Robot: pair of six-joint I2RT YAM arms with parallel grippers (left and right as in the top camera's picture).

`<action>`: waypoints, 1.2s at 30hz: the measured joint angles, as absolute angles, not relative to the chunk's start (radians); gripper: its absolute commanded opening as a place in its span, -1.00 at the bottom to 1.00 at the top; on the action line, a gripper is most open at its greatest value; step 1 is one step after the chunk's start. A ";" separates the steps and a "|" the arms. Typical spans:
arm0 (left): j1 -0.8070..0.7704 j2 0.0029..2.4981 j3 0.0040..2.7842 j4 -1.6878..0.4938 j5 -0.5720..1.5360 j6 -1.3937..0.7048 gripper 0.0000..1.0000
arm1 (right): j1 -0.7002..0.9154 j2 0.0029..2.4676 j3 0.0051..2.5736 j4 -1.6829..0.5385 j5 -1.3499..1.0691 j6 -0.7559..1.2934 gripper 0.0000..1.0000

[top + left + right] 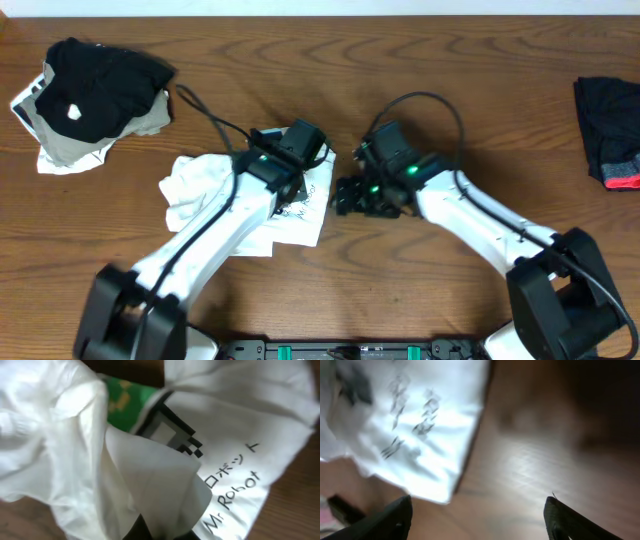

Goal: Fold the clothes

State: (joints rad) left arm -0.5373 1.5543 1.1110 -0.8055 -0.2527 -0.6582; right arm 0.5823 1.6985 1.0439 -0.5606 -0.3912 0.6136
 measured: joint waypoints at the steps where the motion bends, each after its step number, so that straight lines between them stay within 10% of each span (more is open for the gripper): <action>1: -0.537 1.528 1.111 -0.816 -0.261 -0.658 -0.88 | 0.599 1.699 1.044 -0.560 -0.392 0.626 0.63; 36: -0.393 1.104 1.285 -0.974 -0.351 -0.651 -0.88 | 1.071 1.699 1.043 -0.436 0.166 0.458 0.24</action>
